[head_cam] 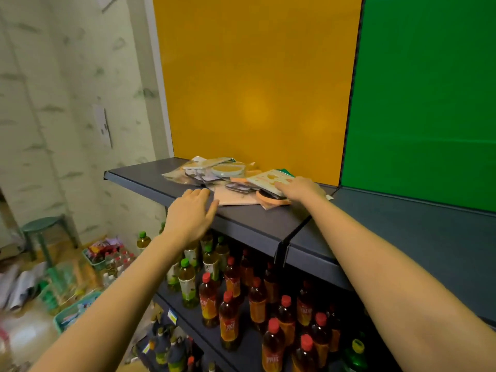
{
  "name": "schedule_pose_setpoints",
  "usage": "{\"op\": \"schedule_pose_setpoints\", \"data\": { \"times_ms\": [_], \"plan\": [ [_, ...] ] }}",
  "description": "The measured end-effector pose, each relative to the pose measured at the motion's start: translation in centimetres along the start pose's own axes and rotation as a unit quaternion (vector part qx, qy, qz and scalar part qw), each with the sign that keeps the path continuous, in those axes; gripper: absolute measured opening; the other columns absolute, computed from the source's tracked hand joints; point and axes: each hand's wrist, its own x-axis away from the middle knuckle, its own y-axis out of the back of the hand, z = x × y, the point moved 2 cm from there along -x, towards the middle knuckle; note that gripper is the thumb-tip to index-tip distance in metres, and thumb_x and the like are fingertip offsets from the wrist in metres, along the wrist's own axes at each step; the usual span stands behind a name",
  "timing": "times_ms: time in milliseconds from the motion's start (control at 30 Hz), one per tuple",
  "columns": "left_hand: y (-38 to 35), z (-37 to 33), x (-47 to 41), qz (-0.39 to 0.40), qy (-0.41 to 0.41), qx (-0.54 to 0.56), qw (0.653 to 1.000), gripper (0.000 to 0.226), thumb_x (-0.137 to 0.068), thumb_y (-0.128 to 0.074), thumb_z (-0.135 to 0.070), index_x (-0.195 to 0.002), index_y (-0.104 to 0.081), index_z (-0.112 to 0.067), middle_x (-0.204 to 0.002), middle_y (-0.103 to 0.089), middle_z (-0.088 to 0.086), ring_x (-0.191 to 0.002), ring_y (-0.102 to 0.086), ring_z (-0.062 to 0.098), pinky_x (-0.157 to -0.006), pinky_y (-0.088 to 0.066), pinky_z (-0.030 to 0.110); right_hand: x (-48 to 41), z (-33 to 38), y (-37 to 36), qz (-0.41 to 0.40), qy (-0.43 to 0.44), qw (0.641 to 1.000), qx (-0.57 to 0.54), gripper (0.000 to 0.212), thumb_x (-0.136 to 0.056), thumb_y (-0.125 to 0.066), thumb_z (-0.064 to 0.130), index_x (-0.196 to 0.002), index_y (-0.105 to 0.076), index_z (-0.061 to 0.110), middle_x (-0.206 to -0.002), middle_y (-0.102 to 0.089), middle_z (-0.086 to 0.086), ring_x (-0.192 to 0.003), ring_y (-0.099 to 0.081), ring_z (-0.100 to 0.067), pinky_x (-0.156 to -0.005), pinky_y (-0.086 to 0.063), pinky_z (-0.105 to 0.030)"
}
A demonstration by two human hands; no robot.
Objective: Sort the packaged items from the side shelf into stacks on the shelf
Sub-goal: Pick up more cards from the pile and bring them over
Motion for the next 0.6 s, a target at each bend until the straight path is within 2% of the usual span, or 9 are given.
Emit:
{"op": "schedule_pose_setpoints", "data": {
  "times_ms": [133, 267, 333, 400, 433, 467, 533, 600],
  "plan": [
    [-1.0, 1.6, -5.3, -0.010, -0.020, 0.012, 1.000, 0.042, -0.097, -0.035, -0.040, -0.126, -0.049, -0.014, -0.128, -0.057, 0.010, -0.118, -0.050, 0.027, -0.087, -0.045, 0.038, -3.8, 1.6, -1.0, 0.030, -0.050, 0.998, 0.009, 0.091, -0.078, -0.025, 0.080, -0.140, -0.041, 0.016, -0.144, -0.045, -0.011, -0.128, -0.044, -0.033, -0.099, -0.039, -0.040],
    [-3.1, 2.2, -10.5, -0.018, -0.053, 0.038, 0.998, 0.041, -0.096, -0.037, -0.039, -0.124, -0.052, -0.013, -0.126, -0.059, 0.010, -0.113, -0.054, 0.029, -0.085, -0.046, 0.039, -6.3, 2.5, -1.5, 0.047, -0.073, 0.996, 0.010, 0.103, -0.065, -0.027, 0.091, -0.142, -0.039, 0.023, -0.148, -0.041, -0.007, -0.133, -0.041, -0.032, -0.102, -0.036, -0.039],
    [-4.4, 2.1, -12.4, -0.023, -0.055, 0.074, 0.995, 0.041, -0.096, -0.038, -0.038, -0.122, -0.053, -0.011, -0.125, -0.060, 0.010, -0.113, -0.055, 0.029, -0.085, -0.046, 0.039, -8.7, 2.4, -2.4, 0.064, -0.076, 0.995, -0.004, 0.120, -0.043, -0.026, 0.099, -0.143, -0.035, 0.033, -0.150, -0.038, -0.003, -0.135, -0.038, -0.031, -0.104, -0.034, -0.041],
    [-5.5, 1.7, -13.7, -0.023, -0.066, 0.098, 0.993, 0.040, -0.096, -0.039, -0.037, -0.121, -0.055, -0.010, -0.124, -0.061, 0.009, -0.113, -0.055, 0.028, -0.085, -0.045, 0.038, -11.3, 1.8, -3.4, 0.087, -0.084, 0.993, -0.005, 0.138, -0.019, -0.028, 0.100, -0.140, -0.038, 0.036, -0.148, -0.041, -0.002, -0.132, -0.042, -0.031, -0.104, -0.037, -0.041],
    [-6.0, 1.5, -14.3, -0.026, -0.079, 0.104, 0.991, 0.039, -0.095, -0.040, -0.037, -0.120, -0.055, -0.010, -0.123, -0.062, 0.009, -0.112, -0.056, 0.028, -0.085, -0.045, 0.037, -11.5, 1.9, -3.2, 0.095, -0.083, 0.992, -0.012, 0.134, -0.022, -0.034, 0.098, -0.139, -0.041, 0.033, -0.147, -0.043, -0.003, -0.130, -0.044, -0.030, -0.105, -0.038, -0.041],
    [-6.5, 1.4, -15.0, -0.029, -0.092, 0.108, 0.989, 0.039, -0.095, -0.040, -0.037, -0.119, -0.055, -0.010, -0.122, -0.063, 0.010, -0.111, -0.056, 0.028, -0.084, -0.045, 0.037, -10.7, 2.3, -2.5, 0.101, -0.084, 0.991, -0.029, 0.120, -0.039, -0.045, 0.093, -0.138, -0.043, 0.027, -0.146, -0.043, -0.004, -0.130, -0.045, -0.029, -0.106, -0.038, -0.041],
    [-7.2, 1.2, -16.4, -0.030, -0.111, 0.118, 0.986, 0.038, -0.095, -0.041, -0.037, -0.117, -0.056, -0.009, -0.119, -0.063, 0.010, -0.109, -0.056, 0.028, -0.082, -0.044, 0.037, -9.3, 3.1, -1.5, 0.117, -0.100, 0.984, -0.088, 0.084, -0.077, -0.056, 0.065, -0.140, -0.038, 0.013, -0.148, -0.040, -0.008, -0.132, -0.042, -0.028, -0.108, -0.035, -0.036],
    [-7.7, 0.9, -17.8, -0.025, -0.129, 0.130, 0.983, 0.036, -0.095, -0.042, -0.037, -0.112, -0.058, -0.009, -0.114, -0.064, 0.011, -0.107, -0.056, 0.029, -0.078, -0.044, 0.037, -9.9, 2.3, -1.0, 0.112, -0.123, 0.978, -0.129, 0.074, -0.088, -0.055, 0.048, -0.143, -0.031, 0.004, -0.149, -0.035, -0.013, -0.134, -0.039, -0.029, -0.104, -0.034, -0.034]
  ]
}}
